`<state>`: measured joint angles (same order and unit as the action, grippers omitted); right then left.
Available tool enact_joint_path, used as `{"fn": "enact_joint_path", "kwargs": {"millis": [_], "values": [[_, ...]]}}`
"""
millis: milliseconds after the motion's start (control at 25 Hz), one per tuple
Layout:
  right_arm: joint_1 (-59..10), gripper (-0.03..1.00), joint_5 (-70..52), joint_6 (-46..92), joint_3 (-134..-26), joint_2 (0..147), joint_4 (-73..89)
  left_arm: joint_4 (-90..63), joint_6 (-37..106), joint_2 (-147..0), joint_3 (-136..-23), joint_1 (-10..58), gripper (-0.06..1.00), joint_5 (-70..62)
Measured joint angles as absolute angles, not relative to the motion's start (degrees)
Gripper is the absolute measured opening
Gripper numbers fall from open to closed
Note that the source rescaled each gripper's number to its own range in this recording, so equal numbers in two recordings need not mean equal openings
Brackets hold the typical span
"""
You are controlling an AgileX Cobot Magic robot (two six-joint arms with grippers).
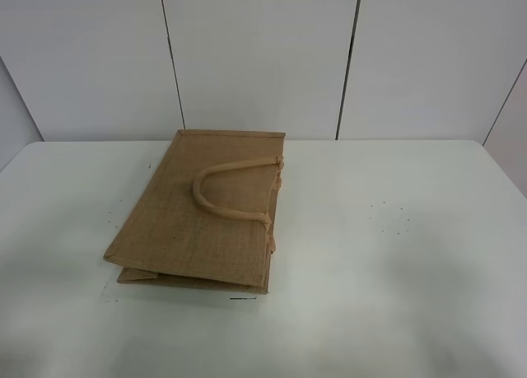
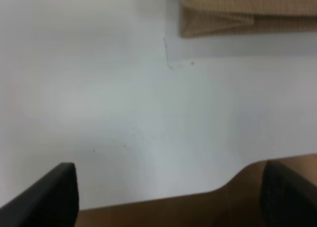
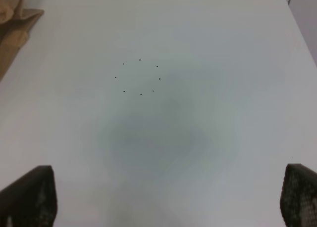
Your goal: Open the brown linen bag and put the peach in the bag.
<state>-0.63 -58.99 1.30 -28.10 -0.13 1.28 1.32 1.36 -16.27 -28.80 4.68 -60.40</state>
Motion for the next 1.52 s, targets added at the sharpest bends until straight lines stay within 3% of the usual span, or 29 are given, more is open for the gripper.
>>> {"fn": "enact_joint_path", "kwargs": {"millis": [640, 1520], "values": [[-0.6, 1.0, -59.0, 1.3, -28.1, -0.1, 1.3, 1.3, 1.4, -0.1, -28.5, 4.0, 1.0, -60.5], [-0.6, 1.0, -59.0, 1.3, -28.1, -0.1, 1.3, 0.9, 1.4, 0.3, -28.5, 1.8, 1.0, -60.5]]}}
